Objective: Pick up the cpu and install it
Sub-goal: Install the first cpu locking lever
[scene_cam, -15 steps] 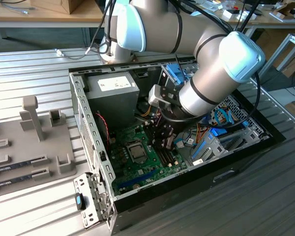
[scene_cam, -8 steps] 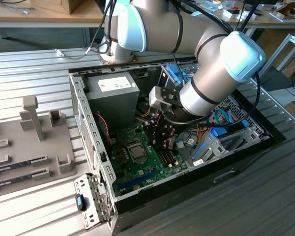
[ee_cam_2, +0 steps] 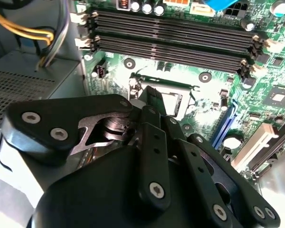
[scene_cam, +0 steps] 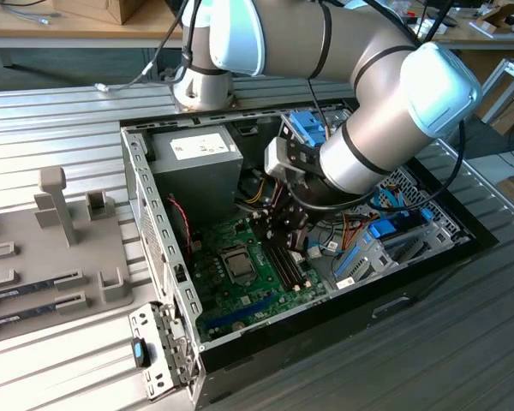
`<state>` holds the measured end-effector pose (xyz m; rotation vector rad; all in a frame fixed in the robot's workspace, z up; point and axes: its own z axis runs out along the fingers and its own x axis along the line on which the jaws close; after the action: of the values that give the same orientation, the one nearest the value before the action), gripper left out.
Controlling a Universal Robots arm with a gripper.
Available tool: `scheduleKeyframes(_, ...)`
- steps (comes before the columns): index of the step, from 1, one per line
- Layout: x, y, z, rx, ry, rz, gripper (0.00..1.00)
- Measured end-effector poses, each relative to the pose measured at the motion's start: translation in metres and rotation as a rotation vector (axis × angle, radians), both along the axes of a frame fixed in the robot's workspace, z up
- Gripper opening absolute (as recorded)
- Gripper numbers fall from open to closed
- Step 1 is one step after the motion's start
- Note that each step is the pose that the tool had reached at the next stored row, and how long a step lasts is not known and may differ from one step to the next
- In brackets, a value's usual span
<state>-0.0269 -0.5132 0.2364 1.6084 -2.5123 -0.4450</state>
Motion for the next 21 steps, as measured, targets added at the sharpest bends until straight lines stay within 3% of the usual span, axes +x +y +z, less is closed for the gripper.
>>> scheduleKeyframes(7, 0.002, 0.0, 0.0108, 0.0249, 0.0015, 0.0, 0.11)
scheduleKeyframes(10, 0.0005, 0.0003, 0.011, 0.027, 0.0017, 0.0, 0.11)
scheduleKeyframes(16, -0.0185, 0.0016, 0.0103, 0.0332, 0.0011, 0.0, 0.11)
scheduleKeyframes(18, -0.0199, 0.0014, 0.0099, 0.0336, 0.0011, 0.0, 0.11)
scheduleKeyframes(21, -0.02, -0.003, 0.0096, 0.0333, 0.0011, 0.0, 0.11)
